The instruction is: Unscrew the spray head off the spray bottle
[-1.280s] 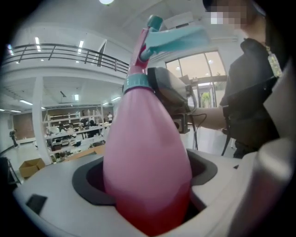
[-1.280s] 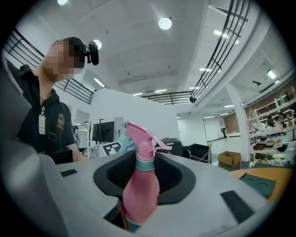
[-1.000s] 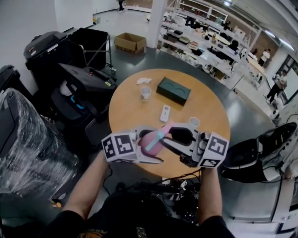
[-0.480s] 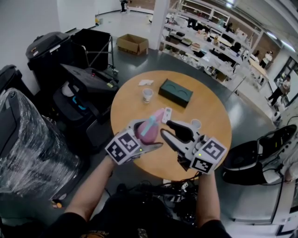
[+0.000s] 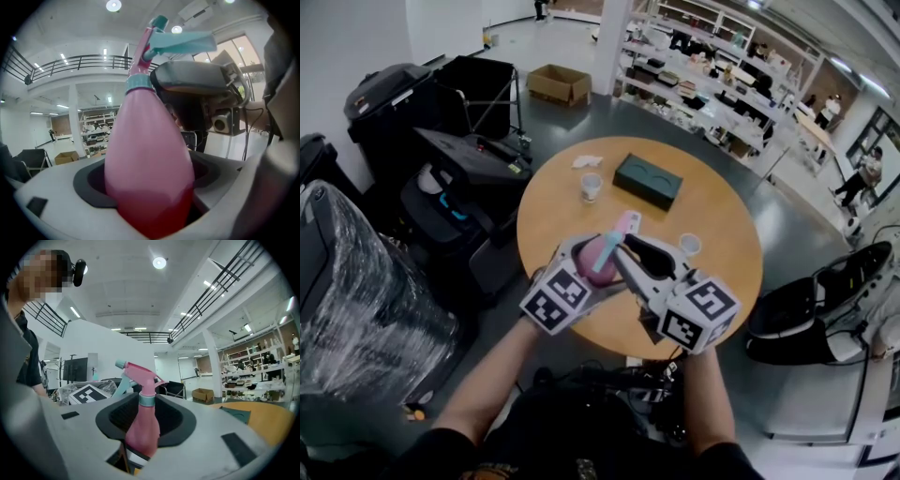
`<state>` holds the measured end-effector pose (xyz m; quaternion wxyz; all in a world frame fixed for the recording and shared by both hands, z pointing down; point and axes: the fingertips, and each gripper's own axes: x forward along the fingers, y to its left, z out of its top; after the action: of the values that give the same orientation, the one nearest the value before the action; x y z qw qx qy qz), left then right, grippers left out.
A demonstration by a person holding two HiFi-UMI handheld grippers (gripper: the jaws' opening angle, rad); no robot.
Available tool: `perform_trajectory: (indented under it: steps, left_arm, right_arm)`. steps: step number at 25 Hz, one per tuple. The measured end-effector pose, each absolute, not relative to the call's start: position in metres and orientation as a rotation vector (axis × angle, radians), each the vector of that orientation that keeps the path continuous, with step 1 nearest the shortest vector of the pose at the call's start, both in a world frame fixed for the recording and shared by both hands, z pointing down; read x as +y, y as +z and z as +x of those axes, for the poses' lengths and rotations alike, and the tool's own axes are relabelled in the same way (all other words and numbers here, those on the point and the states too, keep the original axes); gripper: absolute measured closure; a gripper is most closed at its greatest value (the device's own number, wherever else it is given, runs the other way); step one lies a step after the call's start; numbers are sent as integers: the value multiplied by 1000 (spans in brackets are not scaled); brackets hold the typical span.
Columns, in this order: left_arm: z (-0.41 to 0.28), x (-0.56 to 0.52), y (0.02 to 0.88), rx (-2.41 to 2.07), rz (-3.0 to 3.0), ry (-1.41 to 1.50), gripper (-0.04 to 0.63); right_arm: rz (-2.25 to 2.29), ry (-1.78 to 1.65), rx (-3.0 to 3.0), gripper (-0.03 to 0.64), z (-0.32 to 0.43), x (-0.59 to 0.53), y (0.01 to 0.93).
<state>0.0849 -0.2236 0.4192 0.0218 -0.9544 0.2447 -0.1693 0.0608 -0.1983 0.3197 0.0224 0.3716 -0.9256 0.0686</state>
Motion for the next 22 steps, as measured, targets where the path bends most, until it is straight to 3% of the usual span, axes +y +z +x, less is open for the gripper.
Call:
perform_trajectory:
  steps: [17, 22]
  left_arm:
    - [93, -165, 410, 93, -3036, -449, 160]
    - [91, -172, 413, 185, -3063, -434, 159]
  right_arm:
    - [428, 84, -3073, 499, 66, -164, 317]
    - [479, 102, -3075, 499, 70, -167, 321]
